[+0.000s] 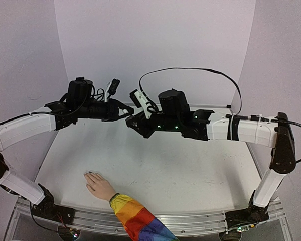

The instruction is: Paint the nails

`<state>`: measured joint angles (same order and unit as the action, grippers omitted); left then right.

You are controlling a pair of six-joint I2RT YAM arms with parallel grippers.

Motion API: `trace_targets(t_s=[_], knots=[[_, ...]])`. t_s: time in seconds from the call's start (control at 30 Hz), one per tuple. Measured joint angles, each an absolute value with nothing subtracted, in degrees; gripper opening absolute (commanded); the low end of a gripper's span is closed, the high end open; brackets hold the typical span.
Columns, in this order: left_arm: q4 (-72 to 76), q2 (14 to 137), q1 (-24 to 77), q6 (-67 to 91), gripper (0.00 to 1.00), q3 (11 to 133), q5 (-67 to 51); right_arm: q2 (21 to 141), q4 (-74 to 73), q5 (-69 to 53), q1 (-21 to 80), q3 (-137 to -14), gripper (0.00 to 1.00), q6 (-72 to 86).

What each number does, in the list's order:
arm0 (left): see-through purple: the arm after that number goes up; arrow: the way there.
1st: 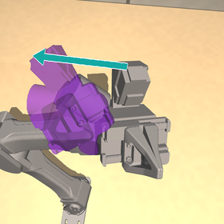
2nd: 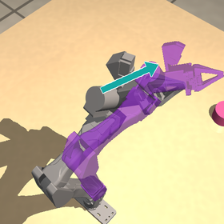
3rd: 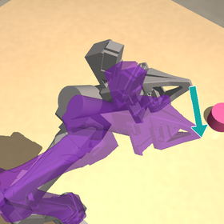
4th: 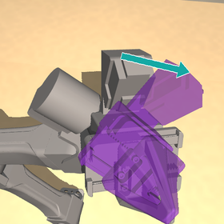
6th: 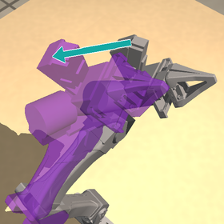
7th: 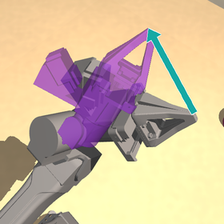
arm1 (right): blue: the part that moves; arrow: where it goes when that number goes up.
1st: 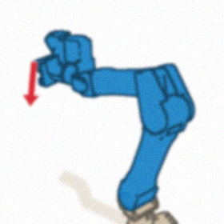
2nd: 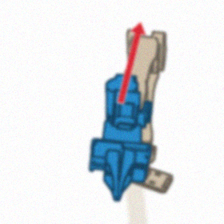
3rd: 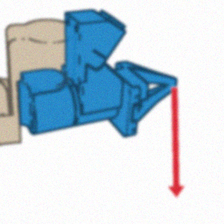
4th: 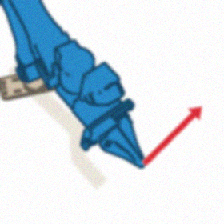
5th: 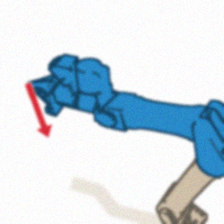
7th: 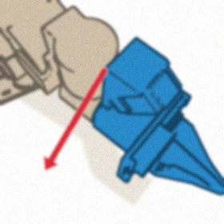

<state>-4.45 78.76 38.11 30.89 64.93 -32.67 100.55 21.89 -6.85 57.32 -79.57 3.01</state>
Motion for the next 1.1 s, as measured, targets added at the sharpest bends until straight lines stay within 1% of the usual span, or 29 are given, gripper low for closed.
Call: trace_targets(t_s=[0.13,0.2,0.27,0.37,0.47,0.53,0.6,0.67,0.7,0.73,0.77,0.83,0.87,0.97,1.0,1.1], knots=[[-4.5,78.8,38.1,29.3,0.01,64.9,-33.0,100.6,21.9,-7.7,57.3,-79.5,0.00,3.4],[-4.5,78.8,38.2,27.9,0.00,64.9,-34.2,100.2,22.2,-9.2,57.0,-79.0,0.00,3.6],[-4.5,78.8,38.3,25.8,0.00,64.9,-37.0,99.2,22.5,-13.2,56.2,-77.8,0.00,4.0],[-4.1,78.4,39.2,21.8,0.00,65.4,-43.9,96.7,23.4,-25.1,54.2,-75.4,0.00,4.7],[-3.1,76.5,42.3,16.0,0.00,66.3,-53.0,93.7,27.0,-44.8,52.3,-72.8,0.00,7.3],[-1.4,74.8,44.5,12.7,0.00,67.4,-57.9,92.2,31.0,-55.4,52.7,-72.0,0.00,9.6],[0.3,73.6,48.0,9.7,0.00,68.7,-62.1,90.3,33.8,-59.6,54.1,-71.5,0.00,11.3],[2.0,73.4,50.0,8.0,0.01,69.7,-64.4,88.2,35.5,-59.8,55.7,-70.3,0.00,12.4],[2.7,73.4,50.6,7.4,0.05,69.9,-64.6,87.3,36.0,-59.1,56.0,-69.6,0.00,12.6],[3.0,73.5,50.8,7.1,0.14,69.9,-64.2,86.7,36.4,-58.1,56.1,-68.8,0.00,12.6],[3.0,73.6,50.8,7.0,0.27,69.9,-63.3,86.2,36.9,-56.9,55.9,-68.1,0.00,12.6],[2.9,73.6,50.3,7.5,0.47,69.5,-60.7,85.6,38.2,-54.3,55.3,-66.6,0.00,12.0],[2.8,73.4,49.9,7.9,0.55,69.1,-59.7,85.1,38.6,-52.9,54.9,-65.8,0.00,11.2],[2.0,72.0,47.3,10.4,0.73,67.3,-53.8,83.3,37.6,-45.1,53.2,-64.2,0.00,9.0],[1.8,71.5,45.8,11.9,0.78,66.7,-51.3,82.8,37.1,-40.8,52.9,-64.2,0.00,8.4],[1.0,71.0,40.2,17.2,0.86,65.6,-44.1,82.2,34.7,-26.3,52.4,-64.4,0.00,7.0]])
